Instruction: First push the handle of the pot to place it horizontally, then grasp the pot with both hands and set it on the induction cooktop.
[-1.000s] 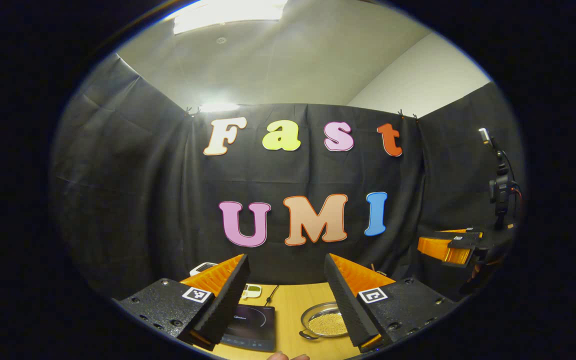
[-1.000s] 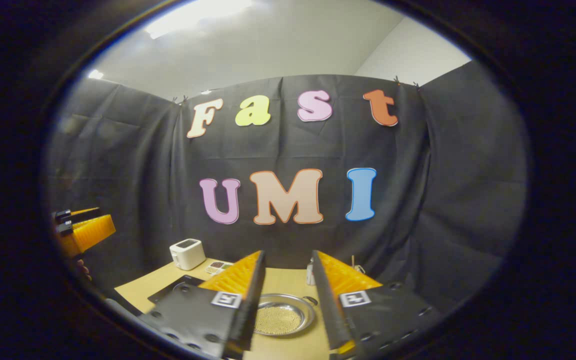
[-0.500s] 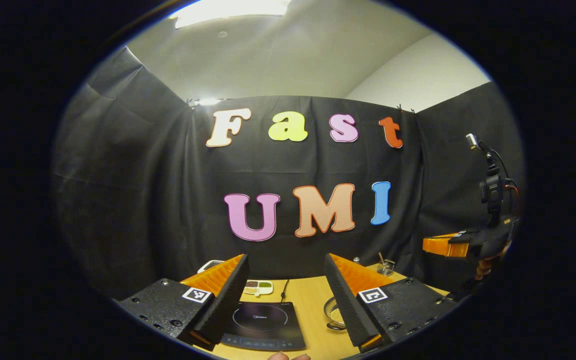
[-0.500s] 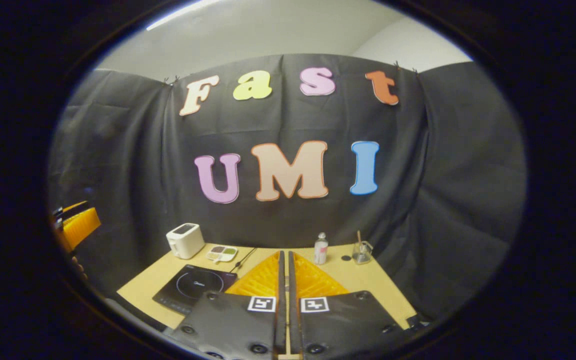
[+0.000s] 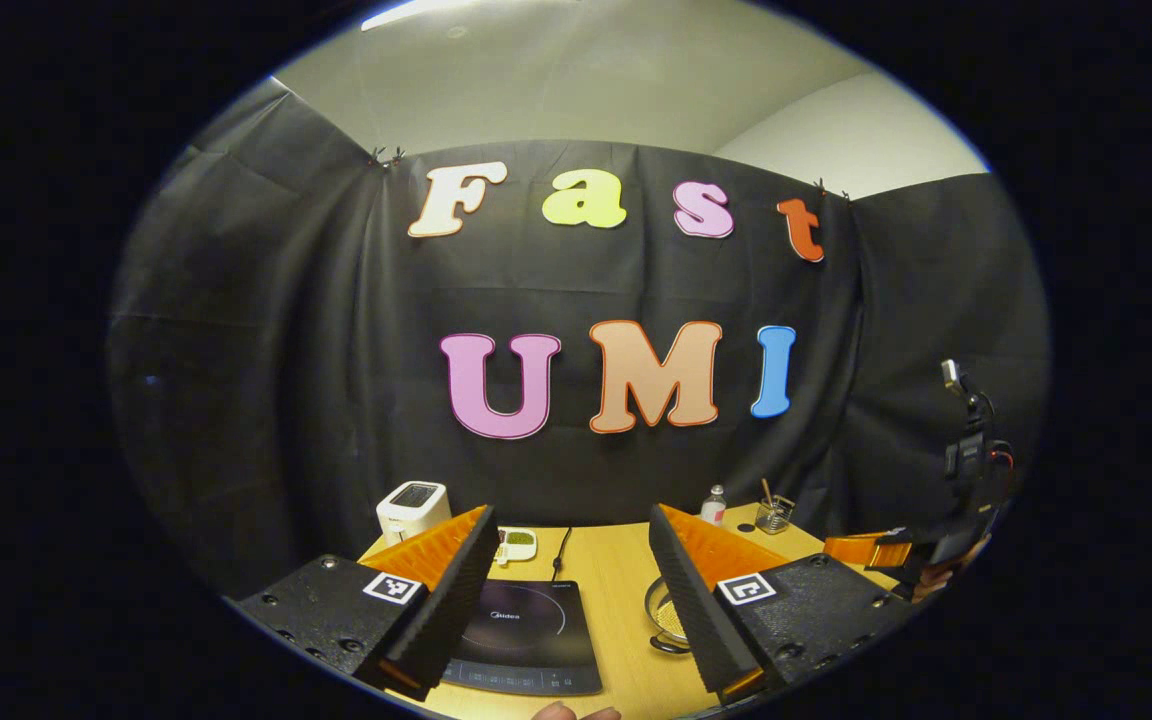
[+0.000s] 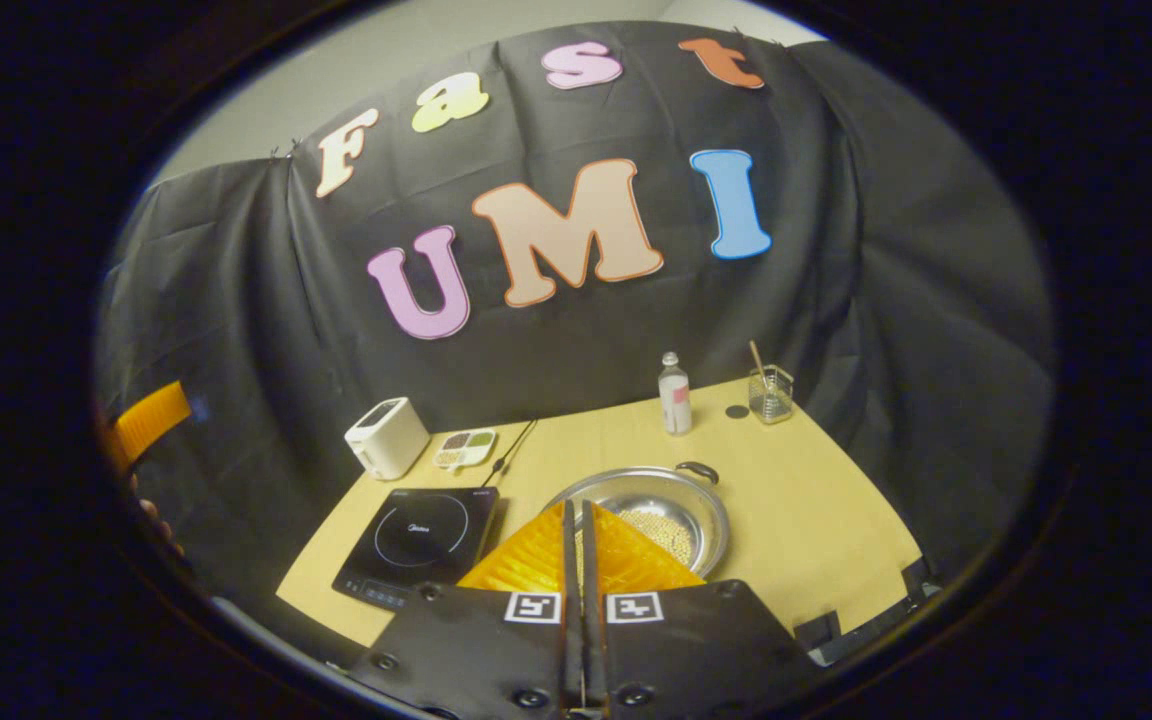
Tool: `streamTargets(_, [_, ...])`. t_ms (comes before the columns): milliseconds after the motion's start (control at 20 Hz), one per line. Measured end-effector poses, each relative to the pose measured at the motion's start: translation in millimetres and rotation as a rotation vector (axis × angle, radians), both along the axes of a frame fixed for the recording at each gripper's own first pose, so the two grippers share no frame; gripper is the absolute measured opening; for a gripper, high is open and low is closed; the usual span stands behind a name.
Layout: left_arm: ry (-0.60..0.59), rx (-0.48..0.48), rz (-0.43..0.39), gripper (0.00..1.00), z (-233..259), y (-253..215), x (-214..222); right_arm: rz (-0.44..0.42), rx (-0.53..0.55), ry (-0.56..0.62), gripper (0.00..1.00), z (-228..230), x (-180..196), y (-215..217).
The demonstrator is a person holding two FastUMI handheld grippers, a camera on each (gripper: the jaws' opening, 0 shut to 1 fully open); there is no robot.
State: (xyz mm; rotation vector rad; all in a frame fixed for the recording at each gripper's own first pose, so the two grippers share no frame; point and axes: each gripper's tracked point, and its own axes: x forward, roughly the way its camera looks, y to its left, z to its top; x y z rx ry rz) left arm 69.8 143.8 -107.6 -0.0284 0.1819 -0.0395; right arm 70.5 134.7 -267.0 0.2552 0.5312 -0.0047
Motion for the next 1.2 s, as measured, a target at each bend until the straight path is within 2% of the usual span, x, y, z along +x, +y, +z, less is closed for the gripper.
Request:
streamTargets(100, [0.028, -0.002, 0.018, 0.92, -9.3, -0.2, 10.2, 0.015, 0.021, 0.041, 0.02, -23.2, 1.0, 2.4])
streamTargets(150, [0.025, -0.006, 0.023, 0.92, -10.3, -0.1, 15.6, 0.022, 0.027, 0.062, 0.1, -33.1, 3.1, 3.7])
streamTargets(200, [0.035, -0.006, 0.024, 0.92, -13.9, 0.3, 21.9, 0.018, 0.021, 0.09, 0.0, -45.7, 1.5, 2.3])
streamTargets(250, [0.055, -0.009, 0.018, 0.92, -21.6, 0.5, 25.8, 0.008, 0.023, 0.111, 0.02, -53.1, 1.2, 0.5])
streamTargets(400, [0.058, -0.027, -0.016, 0.92, -30.4, 8.5, 45.2, -0.016, 0.006, 0.18, 0.0, -81.8, 0.2, 2.8])
streamTargets(450, [0.066, -0.029, -0.024, 0.96, -35.5, 15.3, 51.3, -0.028, -0.003, 0.214, 0.0, -92.2, -2.1, 3.9])
streamTargets(500, [0.074, -0.031, -0.035, 0.92, -40.2, 22.0, 55.4, -0.049, 0.008, 0.241, 0.02, -102.5, -2.9, 7.5])
streamTargets(700, [0.067, 0.004, -0.097, 0.92, -53.7, 56.4, 75.7, -0.193, 0.076, 0.378, 0.03, -150.2, -15.4, 24.8])
streamTargets(750, [0.064, -0.005, -0.125, 0.87, -58.2, 61.3, 79.8, -0.22, 0.064, 0.406, 0.0, -161.3, -20.2, 26.4])
streamTargets(800, [0.069, -0.019, -0.15, 0.92, -65.9, 63.1, 82.7, -0.236, 0.044, 0.425, 0.03, -171.3, -24.3, 31.9])
streamTargets(900, [0.091, -0.06, -0.215, 0.92, -86.3, 62.1, 87.7, -0.257, -0.011, 0.461, 0.02, -188.1, -25.8, 39.2])
streamTargets(950, [0.098, -0.074, -0.24, 0.88, -93.8, 62.9, 91.2, -0.265, -0.036, 0.484, 0.02, -195.3, -27.8, 42.2])
streamTargets(1000, [0.108, -0.081, -0.256, 0.92, -101.4, 66.2, 94.4, -0.273, -0.059, 0.51, 0.02, -203.4, -30.7, 46.5])
streamTargets(1150, [0.106, -0.115, -0.294, 0.92, -106.1, 68.6, 102.6, -0.286, -0.102, 0.578, 0.0, -222.6, -39.9, 58.6])
streamTargets(1200, [0.112, -0.114, -0.305, 0.92, -110.7, 69.6, 102.2, -0.295, -0.091, 0.599, 0.03, -228.4, -42.3, 65.8])
